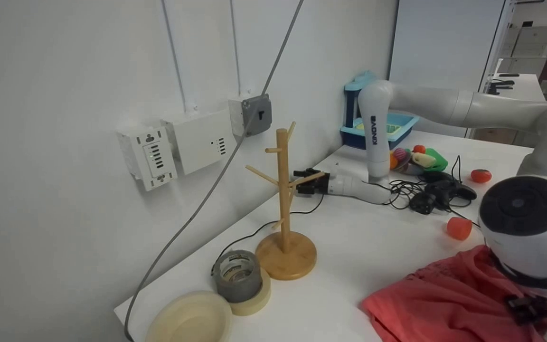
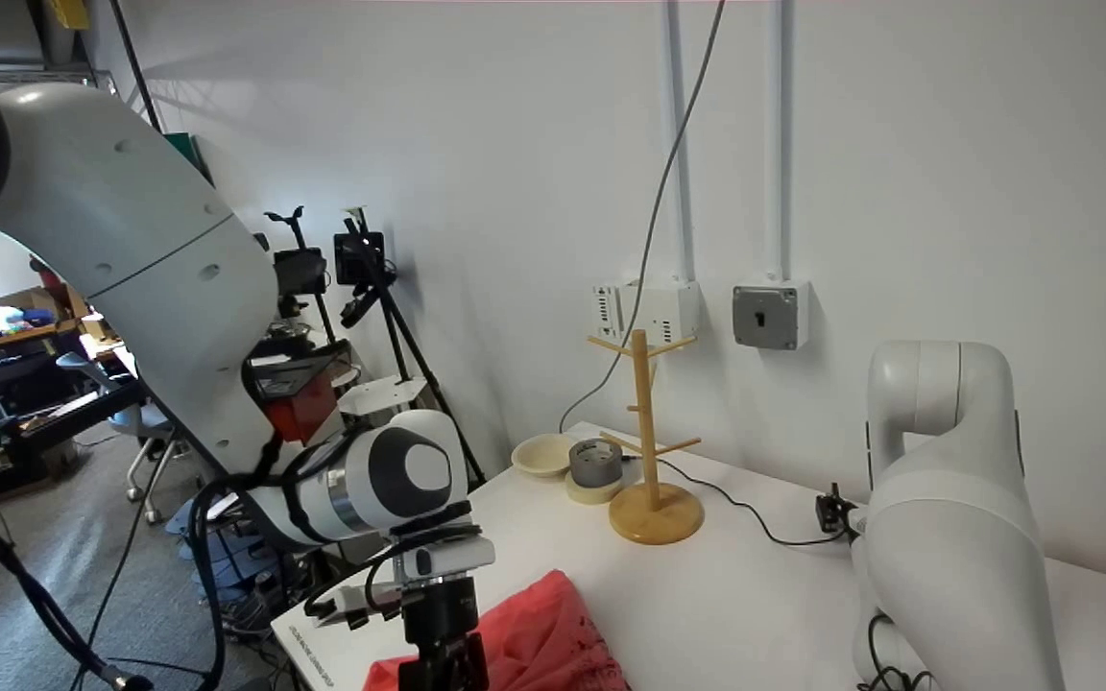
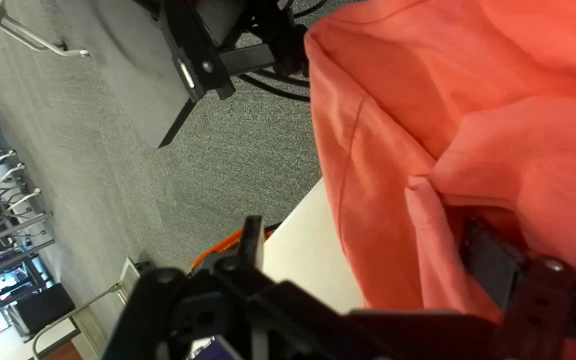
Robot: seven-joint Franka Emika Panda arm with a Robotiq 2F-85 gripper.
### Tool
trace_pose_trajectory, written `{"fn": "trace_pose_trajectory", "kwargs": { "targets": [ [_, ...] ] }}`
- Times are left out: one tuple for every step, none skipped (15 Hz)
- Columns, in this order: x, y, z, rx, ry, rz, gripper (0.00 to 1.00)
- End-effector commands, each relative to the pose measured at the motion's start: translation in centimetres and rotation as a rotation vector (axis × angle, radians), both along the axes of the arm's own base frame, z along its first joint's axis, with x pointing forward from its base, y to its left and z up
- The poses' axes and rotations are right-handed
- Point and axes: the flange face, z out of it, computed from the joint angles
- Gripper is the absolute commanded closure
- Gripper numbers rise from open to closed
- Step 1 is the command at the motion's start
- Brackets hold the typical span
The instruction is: Unfold the shirt
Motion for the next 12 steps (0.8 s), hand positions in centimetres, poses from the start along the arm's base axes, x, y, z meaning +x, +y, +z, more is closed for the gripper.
{"fn": "trace_pose_trajectory", "kwargs": {
  "targets": [
    [-1.4,-1.3,1.1,-0.034,0.007,-0.006,0.0],
    [-1.6,-1.6,1.1,-0.052,0.01,-0.006,0.0],
    [-1.9,-1.9,1.2,-0.08,0.014,-0.004,0.0],
    [-2.2,-2.4,1.2,-0.115,0.018,0.001,0.0],
    [-2.4,-2.6,1.3,-0.136,0.019,0.003,0.0],
    [-2.4,-2.8,1.5,-0.137,0.011,0.0,0.0],
    [-2.3,-2.6,1.9,-0.129,-0.01,0.0,0.0],
    [-2.0,-2.3,2.5,-0.114,-0.032,0.004,0.0],
    [-1.6,-1.9,3.1,-0.09,-0.058,0.017,0.0],
    [-0.9,-1.3,4.1,-0.069,-0.095,0.037,0.0],
    [-0.2,-0.7,5.0,-0.049,-0.131,0.054,0.0],
    [0.3,-0.3,5.7,-0.028,-0.16,0.064,0.0]
  ]
}}
